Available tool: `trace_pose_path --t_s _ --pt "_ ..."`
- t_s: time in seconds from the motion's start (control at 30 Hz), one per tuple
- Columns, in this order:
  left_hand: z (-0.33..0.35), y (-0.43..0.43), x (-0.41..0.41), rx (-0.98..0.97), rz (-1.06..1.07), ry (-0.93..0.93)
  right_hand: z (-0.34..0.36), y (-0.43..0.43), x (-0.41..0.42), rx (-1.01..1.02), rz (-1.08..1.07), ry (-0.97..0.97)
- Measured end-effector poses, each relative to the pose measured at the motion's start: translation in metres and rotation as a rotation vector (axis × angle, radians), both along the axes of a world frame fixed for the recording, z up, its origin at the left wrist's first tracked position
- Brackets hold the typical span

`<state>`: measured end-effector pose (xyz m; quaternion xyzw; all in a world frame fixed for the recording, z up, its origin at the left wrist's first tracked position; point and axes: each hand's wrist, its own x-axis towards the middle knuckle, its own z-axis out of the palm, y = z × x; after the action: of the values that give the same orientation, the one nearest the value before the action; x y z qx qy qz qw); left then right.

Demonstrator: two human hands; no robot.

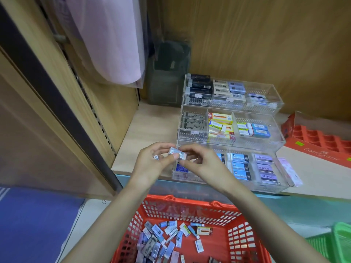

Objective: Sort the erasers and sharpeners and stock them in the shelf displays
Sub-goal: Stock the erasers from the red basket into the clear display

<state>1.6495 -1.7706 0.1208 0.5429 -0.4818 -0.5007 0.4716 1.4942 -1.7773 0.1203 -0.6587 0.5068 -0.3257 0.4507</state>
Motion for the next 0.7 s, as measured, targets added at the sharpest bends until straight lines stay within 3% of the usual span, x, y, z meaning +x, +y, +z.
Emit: trace_pose_path --t_s 0.1,0.23,0.3,0.4,0.53,0.7 --pt "-0.002 0.001 -0.003 0.042 0.017 0.05 0.001 0.002 0.007 0.102 -0.154 -0.215" --pt "-0.002 0.0 -0.001 0.058 -0.03 -0.036 0.001 0.002 0.008 0.195 -0.287 -0.53" --pt "0.0 0.001 0.001 0.087 -0.094 -0.084 0.0 0.001 0.008 0.222 -0.323 -0.596" --pt "0.001 -0.001 0.005 0.109 -0.064 -0.239 -0.002 -0.008 0.001 0.074 -0.307 -0.301" --pt "0.002 -0.009 0.012 0.241 0.065 -0.13 -0.006 -0.028 -0.005 -0.139 -0.067 0.314" --pt "-0.003 -0.006 0.011 0.264 -0.008 -0.041 -0.012 -0.045 0.003 -0.158 0.039 0.536"
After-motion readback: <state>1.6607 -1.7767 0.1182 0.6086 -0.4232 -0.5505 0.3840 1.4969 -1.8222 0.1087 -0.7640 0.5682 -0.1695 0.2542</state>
